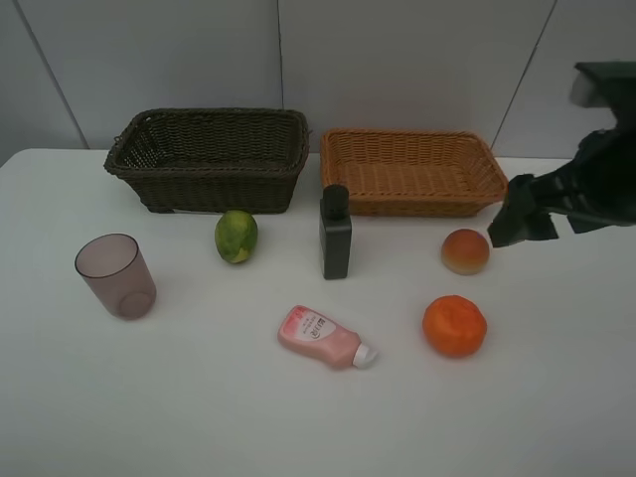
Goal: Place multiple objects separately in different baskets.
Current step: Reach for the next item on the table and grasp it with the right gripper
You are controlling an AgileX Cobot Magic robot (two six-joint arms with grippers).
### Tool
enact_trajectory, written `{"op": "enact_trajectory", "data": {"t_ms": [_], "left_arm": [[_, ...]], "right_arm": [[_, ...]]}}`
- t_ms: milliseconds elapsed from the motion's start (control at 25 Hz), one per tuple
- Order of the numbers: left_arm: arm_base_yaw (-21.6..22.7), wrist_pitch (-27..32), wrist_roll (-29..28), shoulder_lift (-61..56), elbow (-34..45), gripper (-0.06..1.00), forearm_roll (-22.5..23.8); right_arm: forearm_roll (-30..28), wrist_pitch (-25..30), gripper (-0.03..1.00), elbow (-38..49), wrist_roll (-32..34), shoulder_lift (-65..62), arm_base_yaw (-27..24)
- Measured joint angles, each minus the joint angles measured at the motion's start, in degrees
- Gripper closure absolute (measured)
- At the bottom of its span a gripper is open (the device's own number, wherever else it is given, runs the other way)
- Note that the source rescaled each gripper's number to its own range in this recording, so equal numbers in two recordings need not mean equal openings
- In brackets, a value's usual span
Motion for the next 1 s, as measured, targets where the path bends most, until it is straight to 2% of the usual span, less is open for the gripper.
{"op": "enact_trajectory", "data": {"t_ms": [400, 1000], "left_arm": [[0.00, 0.00, 0.00, 0.00, 0.00, -0.06, 0.00], [0.00, 0.00, 0.00, 0.00, 0.00, -0.06, 0.00]], "right_arm": [[0.00, -2.07, -0.01, -0.08, 0.57, 9.96, 5.18], [1.05, -6.62, -0.03, -0.13, 13.98, 21.97, 6.46]]}}
